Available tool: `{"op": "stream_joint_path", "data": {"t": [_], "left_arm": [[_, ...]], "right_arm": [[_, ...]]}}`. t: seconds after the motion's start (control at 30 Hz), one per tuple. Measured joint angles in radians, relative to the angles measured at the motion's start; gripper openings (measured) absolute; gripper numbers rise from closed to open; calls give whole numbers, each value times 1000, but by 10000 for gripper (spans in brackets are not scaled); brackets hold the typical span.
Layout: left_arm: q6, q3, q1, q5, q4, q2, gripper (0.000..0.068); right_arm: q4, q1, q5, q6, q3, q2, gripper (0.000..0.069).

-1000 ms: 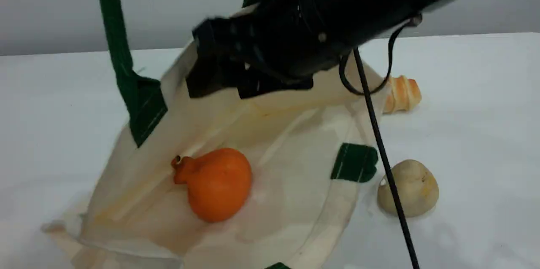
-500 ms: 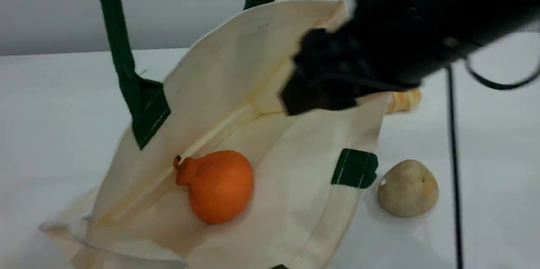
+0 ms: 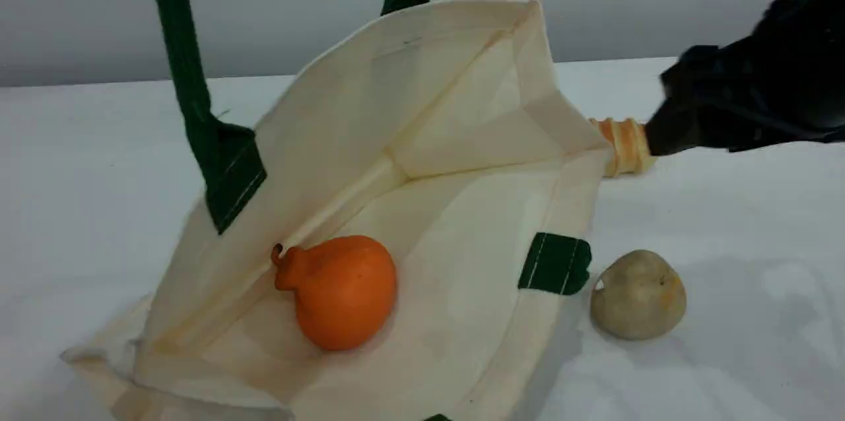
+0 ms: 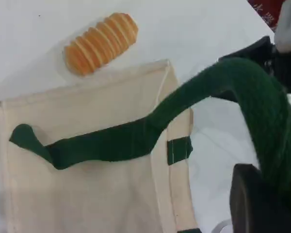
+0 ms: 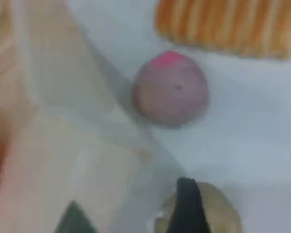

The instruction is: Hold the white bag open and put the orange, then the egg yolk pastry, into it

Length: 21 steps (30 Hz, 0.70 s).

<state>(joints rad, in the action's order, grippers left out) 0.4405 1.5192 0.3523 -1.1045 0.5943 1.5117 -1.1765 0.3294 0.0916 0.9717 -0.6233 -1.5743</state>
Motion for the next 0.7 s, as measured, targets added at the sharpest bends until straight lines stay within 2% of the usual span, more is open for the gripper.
{"op": "stream_joint_path", "data": {"t": [0.4, 0.7], "left_arm": [[0, 0, 0, 0, -10, 0, 67], [0, 0, 0, 3, -20, 0, 67]], "right_arm": [[-31, 0, -8, 0, -4, -223, 474], [-31, 0, 18, 6, -25, -245, 475]]}}
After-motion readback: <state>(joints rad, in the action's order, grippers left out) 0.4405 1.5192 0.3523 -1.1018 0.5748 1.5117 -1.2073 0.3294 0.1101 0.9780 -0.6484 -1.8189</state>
